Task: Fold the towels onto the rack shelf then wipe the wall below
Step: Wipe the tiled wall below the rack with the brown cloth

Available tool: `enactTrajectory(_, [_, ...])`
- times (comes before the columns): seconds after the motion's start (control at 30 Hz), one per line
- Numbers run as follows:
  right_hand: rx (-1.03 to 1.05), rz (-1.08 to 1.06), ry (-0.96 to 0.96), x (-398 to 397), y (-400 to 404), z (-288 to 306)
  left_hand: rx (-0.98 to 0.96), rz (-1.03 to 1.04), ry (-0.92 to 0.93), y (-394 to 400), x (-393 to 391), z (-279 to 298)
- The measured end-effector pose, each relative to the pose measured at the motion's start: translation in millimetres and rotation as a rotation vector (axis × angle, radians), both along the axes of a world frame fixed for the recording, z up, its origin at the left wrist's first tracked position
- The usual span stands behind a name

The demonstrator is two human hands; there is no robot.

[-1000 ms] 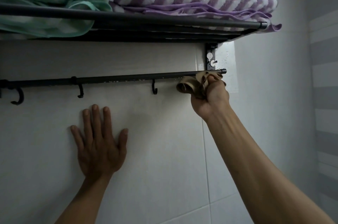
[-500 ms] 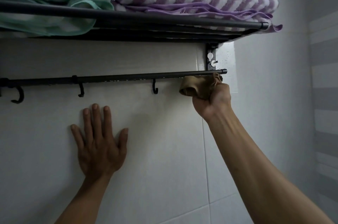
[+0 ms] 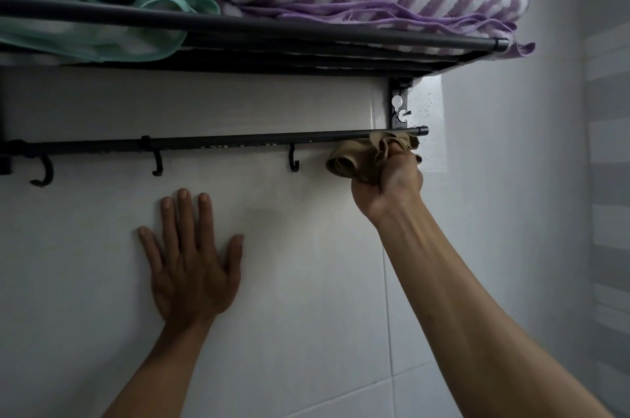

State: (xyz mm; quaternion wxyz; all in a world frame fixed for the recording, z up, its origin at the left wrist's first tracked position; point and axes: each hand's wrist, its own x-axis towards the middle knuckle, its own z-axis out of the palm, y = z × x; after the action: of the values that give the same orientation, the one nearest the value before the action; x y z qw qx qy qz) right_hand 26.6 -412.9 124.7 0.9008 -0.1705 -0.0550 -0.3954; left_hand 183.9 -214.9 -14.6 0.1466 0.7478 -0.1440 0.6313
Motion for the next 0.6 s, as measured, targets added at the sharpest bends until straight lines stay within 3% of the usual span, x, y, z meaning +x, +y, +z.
enactTrajectory(0.23, [-0.159,0.095,0.101,-1,25,-16,0.008,0.001,0.024,0,1,0])
enactTrajectory(0.37, [-0.124,0.098,0.132,2,22,-32,0.002,0.024,0.003,0,1,-1])
enactTrajectory(0.6, [-0.127,0.093,0.070,14,37,6,0.017,0.020,0.009,1,2,-1])
